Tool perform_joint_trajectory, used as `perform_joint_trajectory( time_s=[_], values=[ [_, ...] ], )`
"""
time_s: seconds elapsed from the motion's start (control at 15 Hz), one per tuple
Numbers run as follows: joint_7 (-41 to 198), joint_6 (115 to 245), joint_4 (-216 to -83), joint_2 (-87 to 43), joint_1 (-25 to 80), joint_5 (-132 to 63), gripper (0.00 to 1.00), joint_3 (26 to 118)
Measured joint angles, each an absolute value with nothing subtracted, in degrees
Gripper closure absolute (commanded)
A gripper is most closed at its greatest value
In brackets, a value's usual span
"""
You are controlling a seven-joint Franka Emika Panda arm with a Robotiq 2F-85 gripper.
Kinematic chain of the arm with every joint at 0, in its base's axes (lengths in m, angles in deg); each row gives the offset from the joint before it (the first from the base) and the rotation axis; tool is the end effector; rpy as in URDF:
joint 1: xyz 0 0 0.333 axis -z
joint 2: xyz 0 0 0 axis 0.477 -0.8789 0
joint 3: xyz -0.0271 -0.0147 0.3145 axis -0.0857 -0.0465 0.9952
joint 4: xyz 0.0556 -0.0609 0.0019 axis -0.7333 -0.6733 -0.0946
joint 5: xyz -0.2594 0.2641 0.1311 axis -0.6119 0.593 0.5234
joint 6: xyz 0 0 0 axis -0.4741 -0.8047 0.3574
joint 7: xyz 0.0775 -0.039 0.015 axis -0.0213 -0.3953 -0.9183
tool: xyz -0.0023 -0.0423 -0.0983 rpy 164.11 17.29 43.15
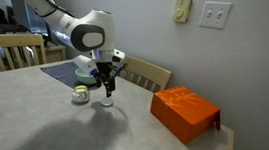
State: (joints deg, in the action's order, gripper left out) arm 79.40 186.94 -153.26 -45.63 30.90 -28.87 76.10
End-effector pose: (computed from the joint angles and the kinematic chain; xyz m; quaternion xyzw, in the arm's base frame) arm 0.6878 -0.0280 0.2022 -0.9956 0.0812 -0.0446 0.0149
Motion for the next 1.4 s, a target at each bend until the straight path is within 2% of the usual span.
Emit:
perform_joint_trajectory(
  time_s=[0.73,1.4],
  values=[
    [81.28,184.61,-144.72,-52.48,30.91,-28.38,0.00,75.80],
    [88.46,182.66,-143.21,-54.40,30.86,-27.14,0.00,74.81]
  ],
)
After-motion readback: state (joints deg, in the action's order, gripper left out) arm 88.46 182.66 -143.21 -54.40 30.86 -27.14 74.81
